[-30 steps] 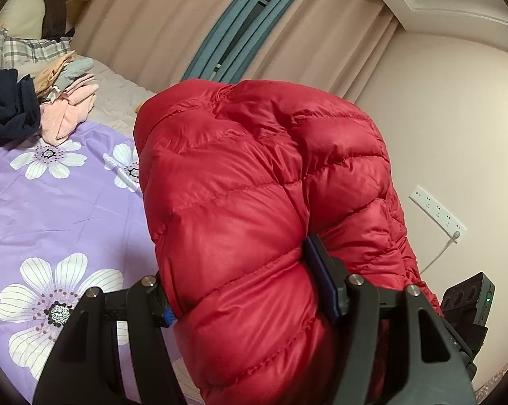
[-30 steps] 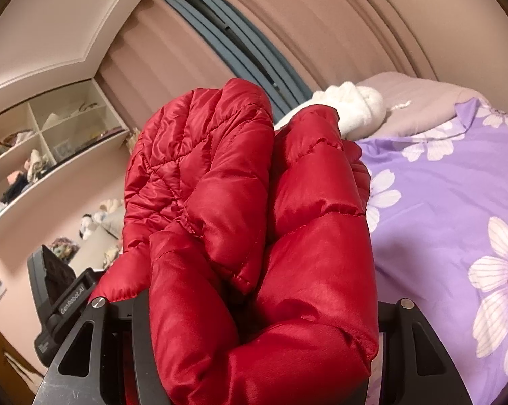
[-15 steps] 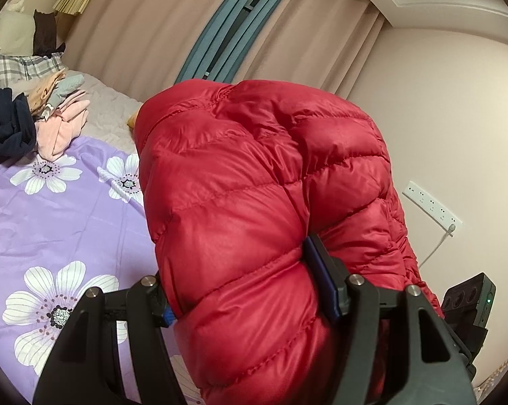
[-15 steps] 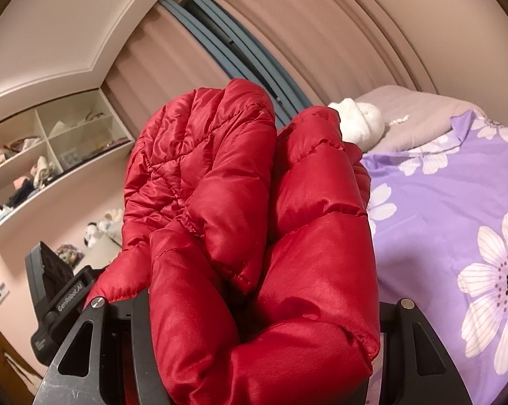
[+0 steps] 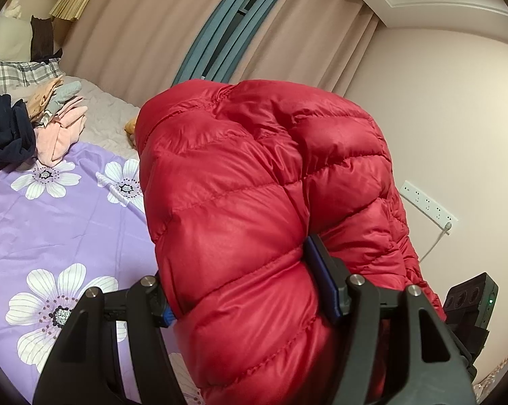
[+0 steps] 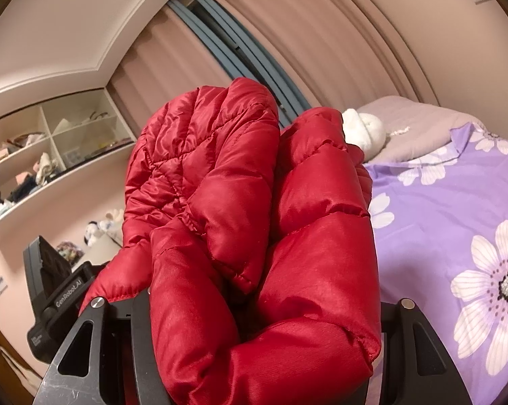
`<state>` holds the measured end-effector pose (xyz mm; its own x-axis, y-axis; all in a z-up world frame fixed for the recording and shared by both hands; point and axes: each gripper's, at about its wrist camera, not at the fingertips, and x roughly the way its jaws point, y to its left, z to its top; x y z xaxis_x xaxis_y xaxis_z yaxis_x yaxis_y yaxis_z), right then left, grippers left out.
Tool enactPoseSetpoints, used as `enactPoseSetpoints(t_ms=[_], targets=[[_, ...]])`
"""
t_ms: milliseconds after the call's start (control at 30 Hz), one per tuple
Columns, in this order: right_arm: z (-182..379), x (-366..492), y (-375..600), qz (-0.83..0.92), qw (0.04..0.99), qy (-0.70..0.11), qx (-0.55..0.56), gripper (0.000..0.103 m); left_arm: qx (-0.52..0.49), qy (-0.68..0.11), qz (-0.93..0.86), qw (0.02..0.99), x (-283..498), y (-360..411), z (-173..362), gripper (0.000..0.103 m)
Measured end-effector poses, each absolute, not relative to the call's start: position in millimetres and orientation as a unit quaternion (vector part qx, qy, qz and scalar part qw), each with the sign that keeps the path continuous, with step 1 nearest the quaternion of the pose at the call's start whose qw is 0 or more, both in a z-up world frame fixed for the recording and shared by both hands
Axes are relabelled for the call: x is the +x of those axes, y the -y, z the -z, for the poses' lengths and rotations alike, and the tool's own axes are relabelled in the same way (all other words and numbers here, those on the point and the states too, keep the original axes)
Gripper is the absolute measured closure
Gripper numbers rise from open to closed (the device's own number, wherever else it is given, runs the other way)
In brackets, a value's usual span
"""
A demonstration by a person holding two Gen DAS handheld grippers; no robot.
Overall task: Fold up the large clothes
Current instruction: 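Lift the folded jacket bundle off the bedcover with both tools and hold it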
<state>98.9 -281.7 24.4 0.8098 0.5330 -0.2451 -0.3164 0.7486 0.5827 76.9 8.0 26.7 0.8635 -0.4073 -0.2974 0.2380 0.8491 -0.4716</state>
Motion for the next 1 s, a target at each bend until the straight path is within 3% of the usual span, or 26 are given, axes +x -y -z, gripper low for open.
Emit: enactPoseSetpoints(t_ms=[1000], targets=[[-15,126,249,-0.23,0.911,-0.225,0.258,0.043,-0.23,-0.215,0.153,0.937,116,-33,-7,0.039]])
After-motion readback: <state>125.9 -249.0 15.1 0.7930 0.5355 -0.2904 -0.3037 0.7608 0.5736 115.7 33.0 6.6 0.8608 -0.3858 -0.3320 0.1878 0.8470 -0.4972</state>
